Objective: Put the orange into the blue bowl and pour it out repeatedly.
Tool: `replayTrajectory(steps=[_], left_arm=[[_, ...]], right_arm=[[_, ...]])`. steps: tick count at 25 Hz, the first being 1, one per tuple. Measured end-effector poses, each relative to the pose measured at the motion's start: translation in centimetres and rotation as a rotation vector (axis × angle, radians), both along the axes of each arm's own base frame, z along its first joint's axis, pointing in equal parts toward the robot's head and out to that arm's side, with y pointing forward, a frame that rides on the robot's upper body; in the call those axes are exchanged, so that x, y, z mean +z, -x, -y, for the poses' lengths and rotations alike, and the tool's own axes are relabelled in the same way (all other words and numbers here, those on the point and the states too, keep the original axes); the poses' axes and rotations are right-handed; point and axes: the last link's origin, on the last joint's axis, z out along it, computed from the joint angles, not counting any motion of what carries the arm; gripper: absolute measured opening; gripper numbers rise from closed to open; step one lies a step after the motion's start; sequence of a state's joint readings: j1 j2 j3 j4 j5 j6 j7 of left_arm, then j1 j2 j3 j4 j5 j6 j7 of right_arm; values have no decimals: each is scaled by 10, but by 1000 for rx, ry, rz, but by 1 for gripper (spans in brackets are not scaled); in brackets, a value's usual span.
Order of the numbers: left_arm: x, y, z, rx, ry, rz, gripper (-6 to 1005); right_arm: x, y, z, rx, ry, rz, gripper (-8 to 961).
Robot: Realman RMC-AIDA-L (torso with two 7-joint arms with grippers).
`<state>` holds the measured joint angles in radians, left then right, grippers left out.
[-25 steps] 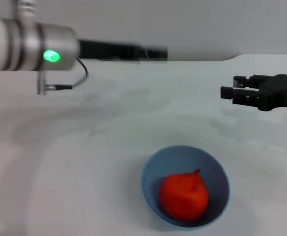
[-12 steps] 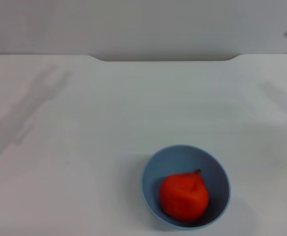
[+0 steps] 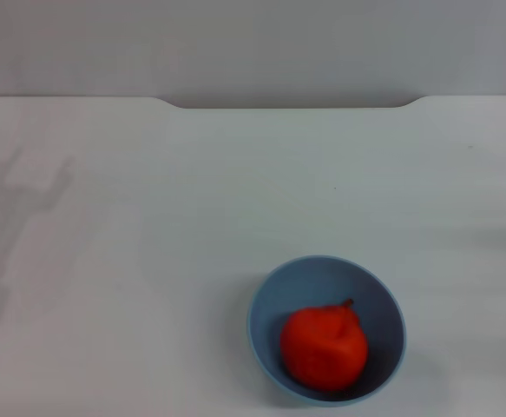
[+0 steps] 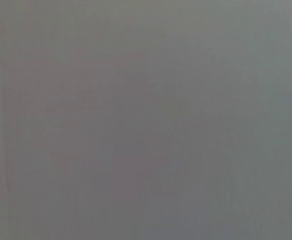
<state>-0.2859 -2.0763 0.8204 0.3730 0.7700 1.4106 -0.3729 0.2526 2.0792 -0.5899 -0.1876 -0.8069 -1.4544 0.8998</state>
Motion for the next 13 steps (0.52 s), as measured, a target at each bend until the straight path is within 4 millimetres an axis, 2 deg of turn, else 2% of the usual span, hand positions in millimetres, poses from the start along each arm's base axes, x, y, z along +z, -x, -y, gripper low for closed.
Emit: replayTrajectory(steps=[2,3,4,8,13], left_arm=[[-12,3,0,29,-10,-66,805],[-16,3,-1,40,-11,-88,805],[-19,3,-1,43,-10,-101,805],[-26,0,-1,31,8,-105,806],[-35,-5,0,6,41,-94,805]], right_arm=[[-11,-2,9,-74,-72,140,585],[-26,2,17,-150,-128,302,585],[-32,4,20,-172,-139,354,585],[-43,13,23,-180,-152,484,585],[-55,17,21,-175,-100,439,585]])
